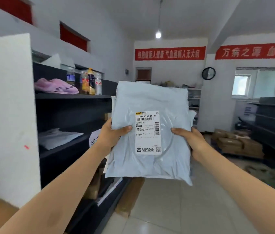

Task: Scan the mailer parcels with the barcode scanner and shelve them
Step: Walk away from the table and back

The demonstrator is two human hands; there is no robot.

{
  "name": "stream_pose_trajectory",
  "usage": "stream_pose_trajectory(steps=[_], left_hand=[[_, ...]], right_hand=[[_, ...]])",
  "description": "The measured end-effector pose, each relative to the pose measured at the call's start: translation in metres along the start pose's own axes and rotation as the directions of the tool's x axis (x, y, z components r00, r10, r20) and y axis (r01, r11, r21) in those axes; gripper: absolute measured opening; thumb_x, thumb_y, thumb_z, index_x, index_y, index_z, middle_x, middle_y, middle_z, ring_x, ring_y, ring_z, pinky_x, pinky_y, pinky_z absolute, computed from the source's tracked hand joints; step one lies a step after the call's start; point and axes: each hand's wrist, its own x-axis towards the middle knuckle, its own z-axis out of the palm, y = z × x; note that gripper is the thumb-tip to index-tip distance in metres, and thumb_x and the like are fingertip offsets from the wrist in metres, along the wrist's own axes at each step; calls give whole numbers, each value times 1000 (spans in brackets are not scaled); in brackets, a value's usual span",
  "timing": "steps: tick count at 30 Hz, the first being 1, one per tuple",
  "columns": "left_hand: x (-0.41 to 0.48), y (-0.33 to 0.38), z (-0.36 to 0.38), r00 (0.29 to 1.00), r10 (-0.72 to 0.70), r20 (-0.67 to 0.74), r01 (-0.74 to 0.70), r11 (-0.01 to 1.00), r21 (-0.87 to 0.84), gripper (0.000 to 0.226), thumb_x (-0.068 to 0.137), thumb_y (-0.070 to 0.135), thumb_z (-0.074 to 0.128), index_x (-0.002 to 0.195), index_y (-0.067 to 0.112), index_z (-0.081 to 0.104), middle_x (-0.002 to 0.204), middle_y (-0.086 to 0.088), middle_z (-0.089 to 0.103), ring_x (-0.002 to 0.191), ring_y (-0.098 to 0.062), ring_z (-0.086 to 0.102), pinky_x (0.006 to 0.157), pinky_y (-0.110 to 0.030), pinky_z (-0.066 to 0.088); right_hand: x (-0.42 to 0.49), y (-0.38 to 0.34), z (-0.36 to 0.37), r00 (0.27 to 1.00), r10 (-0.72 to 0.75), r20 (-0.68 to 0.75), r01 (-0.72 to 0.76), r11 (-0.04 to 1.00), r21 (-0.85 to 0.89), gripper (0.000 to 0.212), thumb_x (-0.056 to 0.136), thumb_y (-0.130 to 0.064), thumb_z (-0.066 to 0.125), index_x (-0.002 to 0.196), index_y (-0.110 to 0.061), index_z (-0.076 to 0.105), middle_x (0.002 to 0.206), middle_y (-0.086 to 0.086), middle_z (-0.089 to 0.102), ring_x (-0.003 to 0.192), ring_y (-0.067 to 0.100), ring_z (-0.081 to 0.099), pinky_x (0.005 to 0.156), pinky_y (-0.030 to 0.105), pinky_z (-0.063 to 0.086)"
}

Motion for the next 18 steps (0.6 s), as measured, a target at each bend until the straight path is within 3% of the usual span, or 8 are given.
stream_pose_trajectory(steps=[3,7,11,15,18], left_hand=[[33,-19,-34,992,39,-123,-30,997,75,33,75,5,76,99,22,60,95,7,70,76,-5,70,55,-16,55],[90,-49,-87,963,59,-262,-17,987,161,31,74,6,76,97,20,61,99,-1,71,88,-20,69,66,-27,56],[143,-71,-135,915,58,-399,26,979,202,28,74,7,77,97,17,63,99,-5,72,87,-22,70,68,-31,57],[183,-92,-182,850,15,-526,124,966,228,38,73,10,78,108,8,64,104,-11,72,91,-27,71,70,-34,57],[204,-109,-210,774,1,-633,183,957,225,36,74,12,78,106,8,63,102,-10,72,88,-26,70,67,-33,57]], right_hand=[[70,44,36,991,63,117,-67,997,37,55,71,-13,82,121,-8,61,109,8,73,93,22,72,69,30,57],[160,92,94,964,102,247,-122,990,66,54,73,-13,81,121,-9,57,110,8,71,91,21,69,65,28,54],[246,132,157,919,126,373,-166,983,77,51,72,-13,81,118,-8,60,105,8,72,89,23,69,68,31,53],[319,175,217,838,229,496,-268,964,7,73,59,-26,89,124,-9,59,112,9,70,99,28,68,85,38,54],[366,209,262,747,305,591,-334,940,-63,87,46,-35,93,123,-9,61,110,10,72,97,29,69,84,38,55]])
